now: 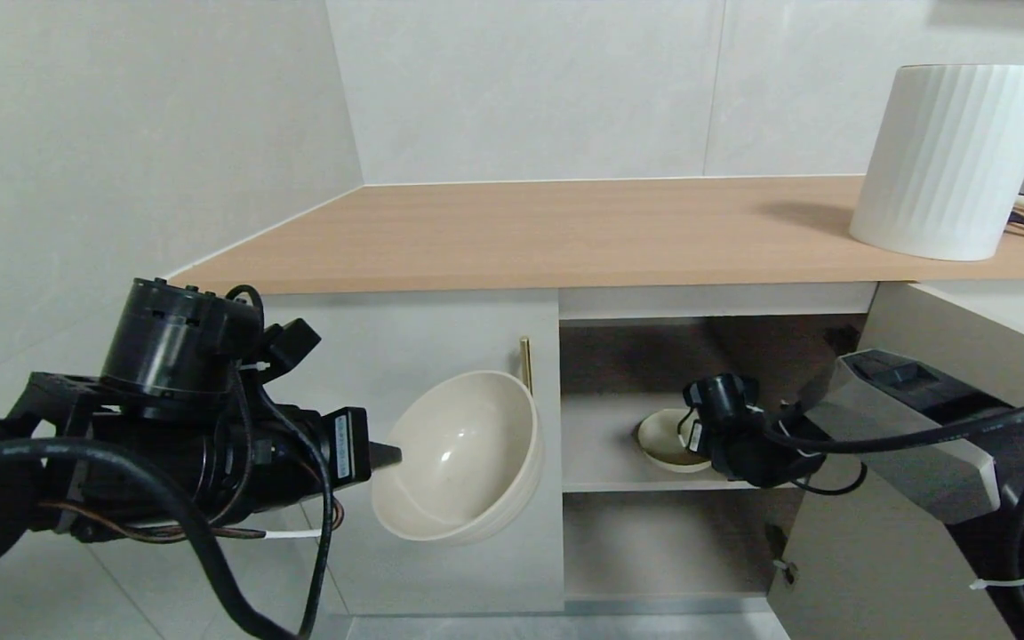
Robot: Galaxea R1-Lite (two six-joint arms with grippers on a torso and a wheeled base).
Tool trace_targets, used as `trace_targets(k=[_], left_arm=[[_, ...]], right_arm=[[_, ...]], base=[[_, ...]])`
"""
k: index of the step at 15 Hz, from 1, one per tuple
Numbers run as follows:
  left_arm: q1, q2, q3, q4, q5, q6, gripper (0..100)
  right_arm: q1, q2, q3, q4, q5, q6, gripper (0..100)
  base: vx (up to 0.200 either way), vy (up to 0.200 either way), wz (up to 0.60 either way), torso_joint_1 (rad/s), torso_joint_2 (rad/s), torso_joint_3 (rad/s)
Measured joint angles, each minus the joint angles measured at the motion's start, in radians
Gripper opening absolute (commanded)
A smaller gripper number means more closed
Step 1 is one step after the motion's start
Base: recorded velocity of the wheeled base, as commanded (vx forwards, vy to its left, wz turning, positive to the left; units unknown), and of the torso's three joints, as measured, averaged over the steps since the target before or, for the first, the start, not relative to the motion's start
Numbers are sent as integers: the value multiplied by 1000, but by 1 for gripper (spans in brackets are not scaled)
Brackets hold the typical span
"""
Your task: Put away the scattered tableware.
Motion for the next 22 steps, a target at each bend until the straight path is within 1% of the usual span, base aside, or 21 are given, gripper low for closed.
trace_targets(k=[6,8,10,11,12,13,14,16,18,19,20,22], left_arm=[[0,8,-2,0,0,0,0],[-2,17,-6,-1,0,1,0],[-15,38,-23,-2,6,26,0],[-27,55,-34,-2,27,42,0],[-40,71,-42,-1,46,50,0],[-53,90,-50,-4,80,54,0],[-69,118,-53,-6,126,62,0],[-105,181,-63,-9,201,82,0],[-140,230,-64,-8,221,98,0],[-149,249,-64,-6,230,123,0],[-153,264,-62,-5,238,134,0],[-171,291,-60,-6,245,138,0]], right_arm=[[0,-9,-2,-2,0,24,100],[1,-35,18,0,1,44,100],[14,-98,83,3,21,53,100],[26,-145,132,6,57,54,100],[36,-189,179,9,97,55,100],[49,-244,233,21,156,51,100],[64,-310,283,47,217,43,100],[107,-457,356,143,301,24,100],[165,-595,402,269,353,9,100],[196,-661,418,334,394,-6,100],[222,-709,427,392,443,-18,100],[278,-796,436,466,505,-26,100]], base=[[0,0,0,0,0,0],[0,0,0,0,0,0],[0,0,0,0,0,0],[0,0,0,0,0,0],[0,0,0,0,0,0],[0,0,0,0,0,0],[0,0,0,0,0,0],[0,0,0,0,0,0],[0,0,0,0,0,0],[0,0,0,0,0,0],[0,0,0,0,0,0],[0,0,0,0,0,0]])
